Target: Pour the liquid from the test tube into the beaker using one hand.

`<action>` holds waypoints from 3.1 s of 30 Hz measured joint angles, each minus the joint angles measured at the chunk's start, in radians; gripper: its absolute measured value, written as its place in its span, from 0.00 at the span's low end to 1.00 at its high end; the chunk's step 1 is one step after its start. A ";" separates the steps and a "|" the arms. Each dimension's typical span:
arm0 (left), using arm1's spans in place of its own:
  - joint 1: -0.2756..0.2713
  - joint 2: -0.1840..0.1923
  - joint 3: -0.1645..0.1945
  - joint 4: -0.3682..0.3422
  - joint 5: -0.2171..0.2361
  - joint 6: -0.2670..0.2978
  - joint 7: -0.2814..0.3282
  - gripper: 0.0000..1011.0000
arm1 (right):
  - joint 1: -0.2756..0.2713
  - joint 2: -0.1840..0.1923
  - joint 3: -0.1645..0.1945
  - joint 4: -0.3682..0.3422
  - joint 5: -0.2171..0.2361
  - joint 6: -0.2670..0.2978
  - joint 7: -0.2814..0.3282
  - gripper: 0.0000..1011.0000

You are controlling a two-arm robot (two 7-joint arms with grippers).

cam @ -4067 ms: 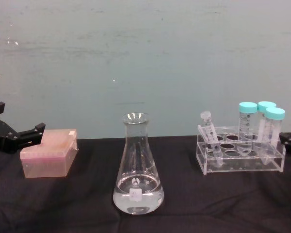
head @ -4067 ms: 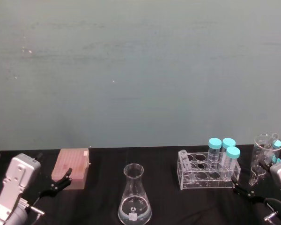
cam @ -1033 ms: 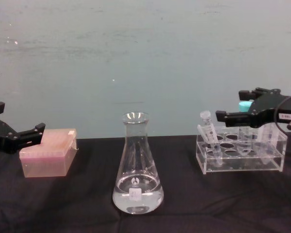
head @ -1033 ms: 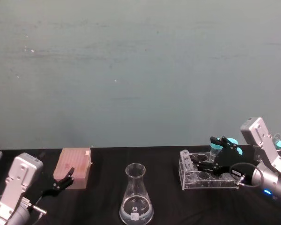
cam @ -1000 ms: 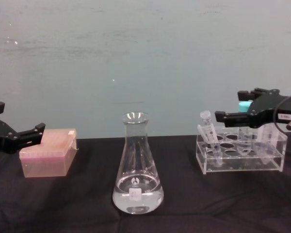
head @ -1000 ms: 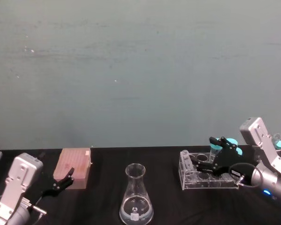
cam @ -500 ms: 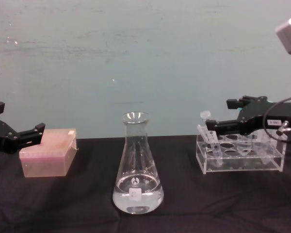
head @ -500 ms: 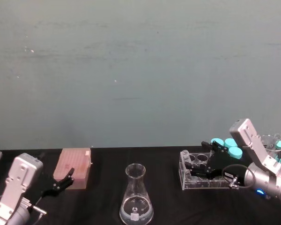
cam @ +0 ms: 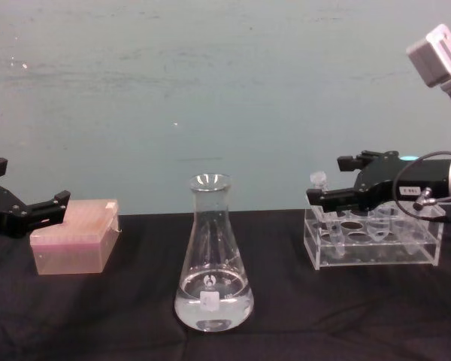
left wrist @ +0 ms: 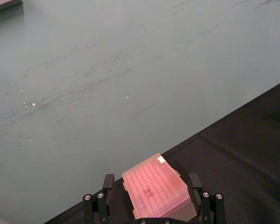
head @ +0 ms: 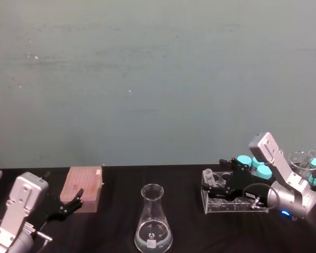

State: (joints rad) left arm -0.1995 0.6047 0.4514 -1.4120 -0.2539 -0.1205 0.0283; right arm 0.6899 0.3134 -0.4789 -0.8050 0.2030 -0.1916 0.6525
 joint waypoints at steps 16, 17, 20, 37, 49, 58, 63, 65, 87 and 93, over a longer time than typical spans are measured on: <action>0.000 0.000 0.000 0.000 0.000 0.000 0.000 0.99 | 0.038 -0.031 -0.002 0.093 -0.019 -0.017 0.013 0.99; 0.000 0.000 0.000 0.000 0.000 0.000 0.000 0.99 | 0.042 -0.034 -0.001 0.101 -0.021 -0.018 0.014 0.99; 0.000 0.000 0.000 0.000 0.000 0.000 0.000 0.99 | 0.048 -0.040 -0.001 0.115 -0.025 -0.021 0.016 0.99; 0.000 0.000 0.000 0.000 0.000 0.000 0.000 0.99 | 0.056 -0.053 0.003 0.137 -0.040 -0.027 0.016 0.99; 0.000 0.000 0.000 0.000 0.000 0.000 0.000 0.99 | 0.057 -0.052 0.003 0.137 -0.038 -0.026 0.016 0.99; 0.000 0.000 0.000 0.000 0.000 0.000 0.000 0.99 | 0.057 -0.052 0.003 0.138 -0.037 -0.025 0.016 0.99; 0.000 0.000 0.000 0.000 0.000 0.000 0.000 0.99 | 0.057 -0.052 0.003 0.138 -0.036 -0.025 0.016 0.97; 0.000 0.000 0.000 0.000 0.000 0.000 0.000 0.99 | 0.057 -0.052 0.003 0.138 -0.036 -0.025 0.016 0.93; 0.000 0.000 0.000 0.000 0.000 0.000 0.000 0.99 | 0.057 -0.052 0.003 0.138 -0.036 -0.025 0.016 0.25; 0.000 0.000 0.000 0.000 0.000 0.000 0.000 0.99 | 0.057 -0.052 0.003 0.138 -0.036 -0.025 0.016 0.19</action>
State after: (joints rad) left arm -0.1995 0.6047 0.4514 -1.4120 -0.2539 -0.1206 0.0283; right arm 0.7468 0.2614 -0.4763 -0.6673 0.1673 -0.2169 0.6684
